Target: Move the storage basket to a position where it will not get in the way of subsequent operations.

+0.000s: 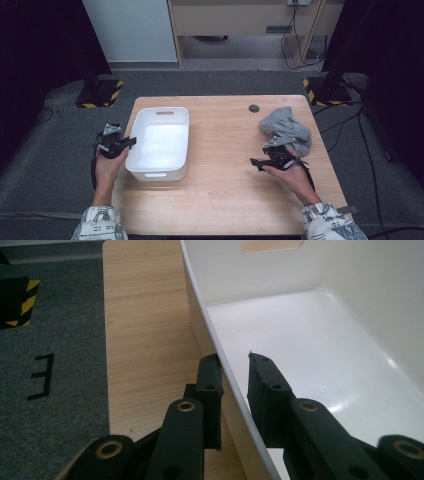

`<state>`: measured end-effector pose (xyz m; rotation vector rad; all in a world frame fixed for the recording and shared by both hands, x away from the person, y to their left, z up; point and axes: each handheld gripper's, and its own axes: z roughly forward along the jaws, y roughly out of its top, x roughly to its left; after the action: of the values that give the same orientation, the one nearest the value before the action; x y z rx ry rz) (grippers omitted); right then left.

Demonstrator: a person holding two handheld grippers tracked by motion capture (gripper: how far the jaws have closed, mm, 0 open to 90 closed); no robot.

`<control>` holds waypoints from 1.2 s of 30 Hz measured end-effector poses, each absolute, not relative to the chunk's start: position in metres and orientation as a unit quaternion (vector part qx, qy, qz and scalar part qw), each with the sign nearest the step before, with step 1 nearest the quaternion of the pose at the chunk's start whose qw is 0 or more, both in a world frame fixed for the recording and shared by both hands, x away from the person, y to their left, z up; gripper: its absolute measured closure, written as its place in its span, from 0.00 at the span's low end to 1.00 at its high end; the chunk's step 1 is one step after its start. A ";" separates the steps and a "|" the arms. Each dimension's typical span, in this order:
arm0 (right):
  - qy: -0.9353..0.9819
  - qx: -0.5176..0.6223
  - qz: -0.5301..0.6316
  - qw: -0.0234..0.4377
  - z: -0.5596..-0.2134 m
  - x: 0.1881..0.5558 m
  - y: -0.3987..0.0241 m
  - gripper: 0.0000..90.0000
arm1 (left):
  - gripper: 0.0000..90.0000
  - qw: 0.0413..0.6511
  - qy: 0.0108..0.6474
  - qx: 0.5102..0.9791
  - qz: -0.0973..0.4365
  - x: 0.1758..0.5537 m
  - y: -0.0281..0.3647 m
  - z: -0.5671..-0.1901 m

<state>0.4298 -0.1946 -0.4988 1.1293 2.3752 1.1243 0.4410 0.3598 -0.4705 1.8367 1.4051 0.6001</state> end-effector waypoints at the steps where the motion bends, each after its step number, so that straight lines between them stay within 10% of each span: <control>1: 0.821 0.392 0.391 0.141 -0.498 0.430 -0.195 0.30 | 0.84 0.368 0.547 0.715 0.234 0.441 0.361 -0.471; 36: 0.817 0.399 0.391 0.144 -0.498 0.430 -0.196 0.27 | 0.86 0.345 0.545 0.727 0.237 0.443 0.398 -0.466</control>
<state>0.4297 -0.1964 -0.4980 1.1494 2.3544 1.1264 0.4428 0.3984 -0.4661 1.8871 1.4148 0.6146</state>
